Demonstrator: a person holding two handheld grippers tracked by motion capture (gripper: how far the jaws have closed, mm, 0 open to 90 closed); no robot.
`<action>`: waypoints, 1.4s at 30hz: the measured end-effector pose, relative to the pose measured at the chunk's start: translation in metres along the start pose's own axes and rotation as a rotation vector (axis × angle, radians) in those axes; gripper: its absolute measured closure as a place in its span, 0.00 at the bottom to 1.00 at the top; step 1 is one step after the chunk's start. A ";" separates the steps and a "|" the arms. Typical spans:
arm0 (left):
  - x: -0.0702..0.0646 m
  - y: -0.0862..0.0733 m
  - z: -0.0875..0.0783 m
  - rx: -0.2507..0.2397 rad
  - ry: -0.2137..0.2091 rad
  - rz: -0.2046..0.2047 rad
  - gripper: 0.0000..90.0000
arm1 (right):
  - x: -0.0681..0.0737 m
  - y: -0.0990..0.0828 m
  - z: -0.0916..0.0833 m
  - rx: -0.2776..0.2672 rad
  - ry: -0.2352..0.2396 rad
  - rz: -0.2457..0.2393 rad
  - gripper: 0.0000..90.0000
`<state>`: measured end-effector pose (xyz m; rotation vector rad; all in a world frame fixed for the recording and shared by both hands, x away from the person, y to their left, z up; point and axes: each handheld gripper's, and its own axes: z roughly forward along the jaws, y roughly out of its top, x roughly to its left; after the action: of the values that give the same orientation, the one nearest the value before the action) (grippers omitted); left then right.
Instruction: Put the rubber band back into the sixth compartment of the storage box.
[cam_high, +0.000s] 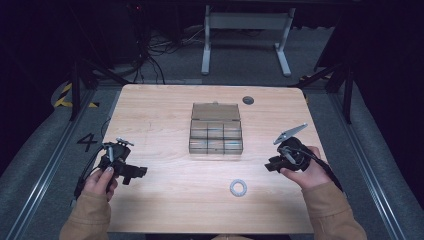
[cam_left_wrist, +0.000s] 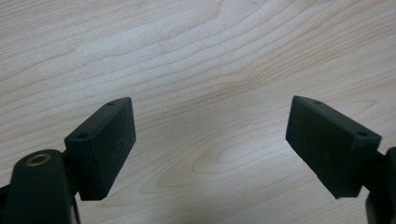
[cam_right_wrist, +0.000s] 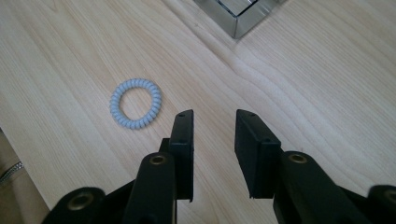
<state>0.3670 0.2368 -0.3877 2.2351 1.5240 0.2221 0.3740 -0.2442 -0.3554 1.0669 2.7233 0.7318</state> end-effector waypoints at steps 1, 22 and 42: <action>0.000 0.000 0.000 0.001 0.000 0.000 0.18 | 0.002 0.001 0.000 -0.001 -0.004 -0.010 0.75; -0.001 0.000 0.000 0.007 0.002 0.008 0.18 | 0.027 0.017 0.023 0.051 0.071 -0.072 0.66; -0.003 -0.001 0.000 0.006 0.011 0.019 0.18 | 0.042 0.023 0.055 0.085 0.072 -0.120 0.72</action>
<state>0.3656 0.2345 -0.3877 2.2578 1.5115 0.2367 0.3727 -0.1802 -0.3895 0.8991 2.8741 0.6536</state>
